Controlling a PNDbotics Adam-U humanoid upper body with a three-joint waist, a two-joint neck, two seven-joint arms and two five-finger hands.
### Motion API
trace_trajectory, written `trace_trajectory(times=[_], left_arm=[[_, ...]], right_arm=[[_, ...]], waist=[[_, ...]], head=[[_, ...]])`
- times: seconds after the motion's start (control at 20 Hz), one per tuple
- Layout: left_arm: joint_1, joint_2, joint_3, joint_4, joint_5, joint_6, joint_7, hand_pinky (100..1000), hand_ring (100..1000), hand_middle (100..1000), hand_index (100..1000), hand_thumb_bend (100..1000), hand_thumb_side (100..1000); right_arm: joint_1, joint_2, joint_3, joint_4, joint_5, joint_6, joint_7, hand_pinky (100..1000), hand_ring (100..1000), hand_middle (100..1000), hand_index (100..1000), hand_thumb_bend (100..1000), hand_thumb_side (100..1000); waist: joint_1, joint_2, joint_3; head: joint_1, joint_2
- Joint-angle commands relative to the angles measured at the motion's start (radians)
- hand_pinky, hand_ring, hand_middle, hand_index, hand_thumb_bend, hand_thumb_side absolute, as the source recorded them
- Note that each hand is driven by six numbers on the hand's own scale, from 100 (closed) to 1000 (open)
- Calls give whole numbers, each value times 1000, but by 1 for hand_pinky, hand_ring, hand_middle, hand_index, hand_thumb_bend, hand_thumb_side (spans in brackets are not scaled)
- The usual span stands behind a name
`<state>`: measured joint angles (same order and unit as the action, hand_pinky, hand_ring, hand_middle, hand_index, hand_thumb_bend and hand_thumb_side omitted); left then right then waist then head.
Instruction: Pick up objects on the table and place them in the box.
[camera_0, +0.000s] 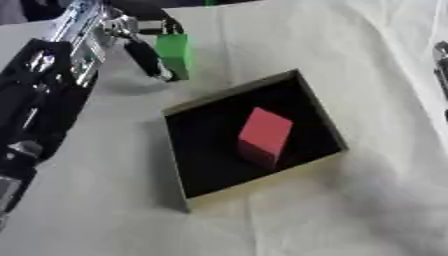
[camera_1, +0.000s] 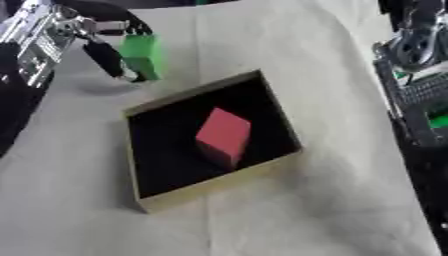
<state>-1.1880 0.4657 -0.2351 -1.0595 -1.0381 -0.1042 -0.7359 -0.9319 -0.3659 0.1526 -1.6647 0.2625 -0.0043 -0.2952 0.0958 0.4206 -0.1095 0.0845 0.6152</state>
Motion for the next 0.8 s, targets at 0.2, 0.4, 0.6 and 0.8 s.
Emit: trace_trajectory(times=[0.2,0.4,0.6,0.8], left_arm=[[-13,9,15,12,-38,4,47,775,722,643,804,392,287],[-8,9,16,11,-107,12,101,679,579,502,681,284,176],[-9,20,13,-41,-83,19,126,643,543,473,652,178,149],[-8,50,0,-170,-25,43,99,621,532,469,650,118,125]], right_arm=[[-8,-24,-19,-9,-14,2,-3,820,768,769,980,100,1000],[-1,-22,-23,-14,-19,1,-5,821,768,769,981,100,1000],[10,-24,-29,-16,-20,1,-9,821,769,768,981,100,1000],[23,-24,-33,-20,-17,0,-12,821,770,768,981,100,1000]], waist=[[-3,-18,-7],[-3,-21,-10],[-2,-29,-5],[-2,-42,6]], head=[[10,-16],[10,-15],[6,-5],[-2,9]])
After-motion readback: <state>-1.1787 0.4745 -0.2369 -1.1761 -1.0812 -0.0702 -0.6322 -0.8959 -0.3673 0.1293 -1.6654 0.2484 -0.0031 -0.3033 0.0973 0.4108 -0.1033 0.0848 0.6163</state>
